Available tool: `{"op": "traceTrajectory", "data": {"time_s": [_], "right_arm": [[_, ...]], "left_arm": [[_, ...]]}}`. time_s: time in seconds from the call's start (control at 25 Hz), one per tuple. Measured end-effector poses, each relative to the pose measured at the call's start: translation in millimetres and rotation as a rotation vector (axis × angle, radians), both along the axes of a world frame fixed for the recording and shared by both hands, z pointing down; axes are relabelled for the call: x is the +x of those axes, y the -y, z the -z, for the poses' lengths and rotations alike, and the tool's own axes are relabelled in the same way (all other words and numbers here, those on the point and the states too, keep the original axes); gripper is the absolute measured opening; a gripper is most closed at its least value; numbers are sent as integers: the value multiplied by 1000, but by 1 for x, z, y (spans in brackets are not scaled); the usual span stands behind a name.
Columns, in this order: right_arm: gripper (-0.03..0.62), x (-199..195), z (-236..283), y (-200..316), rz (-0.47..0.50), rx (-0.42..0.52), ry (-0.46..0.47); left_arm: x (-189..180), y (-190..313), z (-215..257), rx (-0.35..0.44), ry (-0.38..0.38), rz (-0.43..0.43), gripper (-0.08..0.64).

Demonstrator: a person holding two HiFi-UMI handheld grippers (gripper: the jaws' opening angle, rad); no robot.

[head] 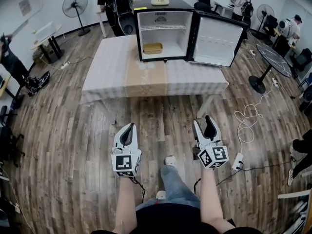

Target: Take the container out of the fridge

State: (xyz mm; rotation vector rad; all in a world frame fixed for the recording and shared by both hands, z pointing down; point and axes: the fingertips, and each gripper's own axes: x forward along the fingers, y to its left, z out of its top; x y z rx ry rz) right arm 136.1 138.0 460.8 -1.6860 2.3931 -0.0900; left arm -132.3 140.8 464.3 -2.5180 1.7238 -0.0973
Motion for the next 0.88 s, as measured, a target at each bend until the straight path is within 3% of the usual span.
{"op": "traceTrajectory", "data": {"time_s": [0.36,0.88], "right_arm": [[249,10,-7,117,24,42,1],[253,-4,-24,416,166,-15,-29]], "left_arm": [[8,108,-3,38,24,23,5],[22,372,-19,-17,21,114,5]]}}
